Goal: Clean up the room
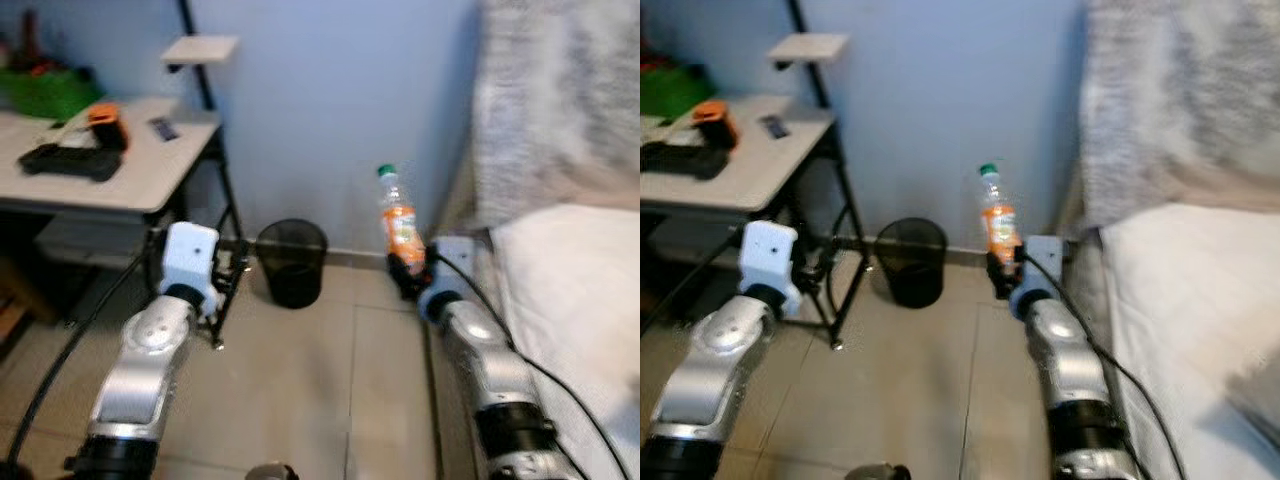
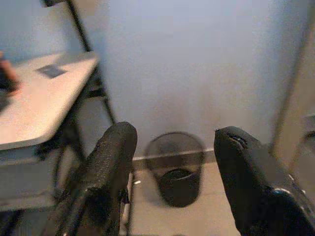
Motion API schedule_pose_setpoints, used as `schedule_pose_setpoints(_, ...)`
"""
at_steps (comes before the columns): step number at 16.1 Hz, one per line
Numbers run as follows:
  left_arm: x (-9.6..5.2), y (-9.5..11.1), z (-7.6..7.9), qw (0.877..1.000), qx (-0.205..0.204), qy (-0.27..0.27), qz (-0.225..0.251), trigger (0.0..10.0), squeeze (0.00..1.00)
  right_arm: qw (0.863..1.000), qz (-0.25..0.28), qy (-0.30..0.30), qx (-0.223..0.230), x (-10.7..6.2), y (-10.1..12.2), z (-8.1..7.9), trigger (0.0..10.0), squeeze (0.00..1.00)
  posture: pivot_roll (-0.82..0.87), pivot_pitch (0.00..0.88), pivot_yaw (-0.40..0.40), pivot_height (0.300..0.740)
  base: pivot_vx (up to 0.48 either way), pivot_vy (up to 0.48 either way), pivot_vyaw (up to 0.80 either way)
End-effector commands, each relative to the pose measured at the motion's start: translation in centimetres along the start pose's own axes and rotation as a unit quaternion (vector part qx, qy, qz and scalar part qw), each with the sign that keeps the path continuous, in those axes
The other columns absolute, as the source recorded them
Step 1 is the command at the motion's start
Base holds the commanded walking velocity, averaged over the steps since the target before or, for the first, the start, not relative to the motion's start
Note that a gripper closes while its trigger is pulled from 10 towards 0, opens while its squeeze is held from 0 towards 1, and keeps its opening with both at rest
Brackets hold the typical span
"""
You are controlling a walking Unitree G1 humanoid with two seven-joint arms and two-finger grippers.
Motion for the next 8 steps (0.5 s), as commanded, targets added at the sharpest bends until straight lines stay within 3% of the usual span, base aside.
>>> schedule_pose_setpoints(1, 0.17, 0.47, 0.57, 1.000, 0.003, -0.010, 0.005, 10.0, 0.00, 1.000, 0.005, -0.008, 0.003, -0.23, 0.16, 0.56, 10.0, 0.00, 0.09, 0.000, 0.057, 0.740, 0.274, 0.000, 0.00)
schedule_pose_setpoints(8, 0.36, 0.62, 0.77, 1.000, 0.004, -0.015, 0.004, 10.0, 0.00, 1.000, 0.008, -0.006, -0.014, -0.01, 0.35, 0.53, 10.0, 0.00, 0.09, 0.000, 0.063, 0.740, 0.273, 0.000, 0.00)
Point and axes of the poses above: a point about 5 cm out from each wrist's last joint towards the gripper, its own x axis pointing out of the wrist towards the gripper, its own y axis along the axis of the wrist's last joint, z = x × y, the point moved 4 cm from there along x, pointing out of the wrist towards the gripper, and after that the axes turned 11 degrees about -x, right-handed, at the moved point
